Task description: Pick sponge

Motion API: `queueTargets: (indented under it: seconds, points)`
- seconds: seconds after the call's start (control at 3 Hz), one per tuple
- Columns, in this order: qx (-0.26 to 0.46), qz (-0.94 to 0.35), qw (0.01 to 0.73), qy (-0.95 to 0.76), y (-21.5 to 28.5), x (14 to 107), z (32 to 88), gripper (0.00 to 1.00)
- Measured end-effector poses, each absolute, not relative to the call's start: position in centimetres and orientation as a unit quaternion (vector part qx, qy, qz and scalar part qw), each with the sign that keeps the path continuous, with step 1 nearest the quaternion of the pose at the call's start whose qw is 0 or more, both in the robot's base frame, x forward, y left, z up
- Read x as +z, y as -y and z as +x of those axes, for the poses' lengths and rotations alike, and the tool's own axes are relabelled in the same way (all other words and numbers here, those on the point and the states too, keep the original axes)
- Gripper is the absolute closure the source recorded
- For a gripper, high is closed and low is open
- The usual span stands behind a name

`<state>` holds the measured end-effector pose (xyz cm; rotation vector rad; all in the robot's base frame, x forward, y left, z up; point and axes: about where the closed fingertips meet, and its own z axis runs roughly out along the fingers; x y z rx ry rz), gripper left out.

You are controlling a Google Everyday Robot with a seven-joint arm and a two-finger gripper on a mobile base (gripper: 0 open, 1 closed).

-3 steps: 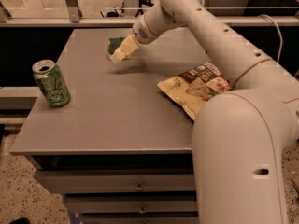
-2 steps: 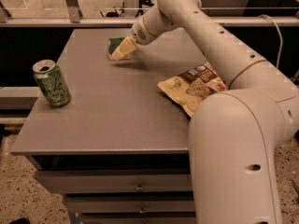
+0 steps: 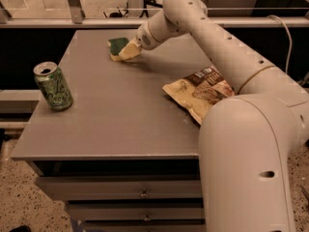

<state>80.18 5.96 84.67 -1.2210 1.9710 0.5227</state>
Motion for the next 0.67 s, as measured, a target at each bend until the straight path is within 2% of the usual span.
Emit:
queueTargets:
  seconds: [0.33, 0.67]
  points:
    - [0.215, -0.498, 0.403, -0.737, -6.2, 87.5, 79.4, 1.0]
    - [0.216, -0.532, 0.423, -0.702, -6.2, 90.3, 77.8, 1.0]
